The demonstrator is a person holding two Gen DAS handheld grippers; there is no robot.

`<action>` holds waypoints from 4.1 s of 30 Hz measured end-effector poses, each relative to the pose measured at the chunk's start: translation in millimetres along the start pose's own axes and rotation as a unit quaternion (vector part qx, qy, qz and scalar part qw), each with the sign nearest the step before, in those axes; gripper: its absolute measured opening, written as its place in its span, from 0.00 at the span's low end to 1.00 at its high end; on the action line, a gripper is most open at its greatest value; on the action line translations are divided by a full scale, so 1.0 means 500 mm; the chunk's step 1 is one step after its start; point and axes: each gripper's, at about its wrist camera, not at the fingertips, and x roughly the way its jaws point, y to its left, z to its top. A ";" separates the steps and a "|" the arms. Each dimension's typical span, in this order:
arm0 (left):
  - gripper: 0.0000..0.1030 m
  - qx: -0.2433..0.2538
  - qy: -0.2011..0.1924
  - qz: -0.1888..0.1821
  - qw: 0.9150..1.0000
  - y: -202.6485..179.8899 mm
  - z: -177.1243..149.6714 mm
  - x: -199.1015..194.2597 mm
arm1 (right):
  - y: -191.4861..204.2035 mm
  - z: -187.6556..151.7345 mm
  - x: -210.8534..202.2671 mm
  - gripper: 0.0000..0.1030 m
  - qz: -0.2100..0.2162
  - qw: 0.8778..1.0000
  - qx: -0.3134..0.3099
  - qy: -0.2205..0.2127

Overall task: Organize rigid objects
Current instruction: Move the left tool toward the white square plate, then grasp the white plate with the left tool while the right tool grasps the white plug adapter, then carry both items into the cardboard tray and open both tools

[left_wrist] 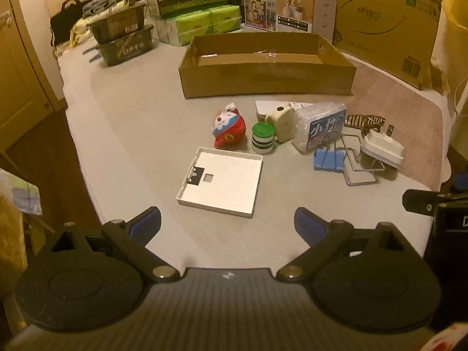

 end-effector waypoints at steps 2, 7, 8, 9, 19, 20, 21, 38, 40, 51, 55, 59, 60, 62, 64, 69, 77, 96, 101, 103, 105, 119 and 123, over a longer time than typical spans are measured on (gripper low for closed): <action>0.94 -0.012 0.007 -0.020 1.000 0.032 0.012 0.013 | -0.001 0.000 0.000 1.00 0.005 1.000 0.003 0.001; 0.94 0.002 -0.020 -0.005 1.000 0.063 0.003 0.000 | 0.001 0.001 0.000 1.00 0.001 1.000 0.000 -0.001; 0.94 0.027 -0.029 0.022 0.999 -0.004 -0.003 -0.022 | 0.001 0.001 0.000 1.00 0.001 1.000 -0.001 -0.001; 0.94 0.027 -0.029 0.022 0.999 -0.002 -0.002 -0.023 | 0.001 0.001 0.000 1.00 0.001 1.000 -0.001 -0.001; 0.94 0.029 -0.033 0.018 0.999 0.004 -0.009 -0.015 | 0.006 0.003 -0.002 1.00 0.001 1.000 -0.002 -0.001; 0.94 0.030 -0.033 0.018 0.999 0.006 -0.010 -0.014 | 0.007 0.004 -0.003 1.00 0.001 1.000 -0.002 0.000; 0.94 0.031 -0.034 0.019 0.999 0.001 -0.010 -0.015 | 0.007 0.004 -0.003 1.00 0.001 1.000 -0.001 -0.001; 0.94 0.031 -0.029 0.015 0.999 0.001 -0.012 -0.007 | 0.005 0.005 0.001 1.00 0.001 1.000 0.003 -0.001; 0.94 0.031 -0.029 0.015 0.999 0.002 -0.012 -0.005 | 0.002 0.005 0.001 1.00 0.000 1.000 0.004 -0.003; 0.94 0.036 -0.023 0.014 0.999 0.018 -0.008 0.019 | -0.009 -0.004 0.008 1.00 -0.007 1.000 0.011 -0.011; 0.94 0.042 -0.024 0.013 0.999 0.022 0.002 0.033 | -0.017 -0.004 0.014 1.00 -0.013 1.000 0.015 -0.016; 0.94 0.043 -0.026 0.010 0.999 0.029 0.015 0.052 | -0.026 -0.001 0.018 1.00 -0.019 0.999 0.022 -0.022; 0.94 0.045 -0.026 0.010 0.999 0.032 0.019 0.057 | -0.029 0.000 0.020 1.00 -0.021 0.999 0.023 -0.023; 0.94 0.048 -0.027 0.011 0.998 0.034 0.024 0.068 | -0.034 0.002 0.026 1.00 -0.024 0.999 0.028 -0.024; 0.94 0.055 -0.031 0.008 0.998 0.038 0.032 0.087 | -0.039 0.004 0.032 1.00 -0.027 0.999 0.030 -0.023; 0.95 0.078 -0.036 -0.009 0.996 0.033 0.046 0.130 | -0.049 0.011 0.053 1.00 -0.037 0.998 0.036 -0.023; 0.95 0.110 -0.016 -0.022 0.994 0.044 0.066 0.213 | -0.060 0.029 0.092 1.00 -0.035 0.998 0.041 -0.031; 0.84 0.088 -0.006 -0.042 0.995 0.043 0.075 0.225 | -0.089 0.074 0.186 0.99 0.000 0.998 0.054 -0.032; 0.84 0.083 -0.007 -0.044 0.996 0.040 0.077 0.219 | -0.095 0.075 0.211 0.98 0.010 0.998 0.052 -0.022; 0.84 0.083 -0.008 -0.046 0.995 0.038 0.079 0.215 | -0.098 0.075 0.218 0.93 0.014 0.998 0.049 -0.021; 0.84 0.083 -0.010 -0.046 0.995 0.035 0.082 0.211 | -0.102 0.073 0.222 0.91 0.019 0.999 0.045 -0.020; 0.84 0.081 -0.028 -0.046 0.995 0.025 0.096 0.166 | -0.113 0.069 0.188 0.77 0.035 0.997 0.042 -0.046; 0.84 0.080 -0.035 -0.047 0.995 0.023 0.106 0.150 | -0.105 0.076 0.156 0.77 0.030 0.997 0.035 -0.061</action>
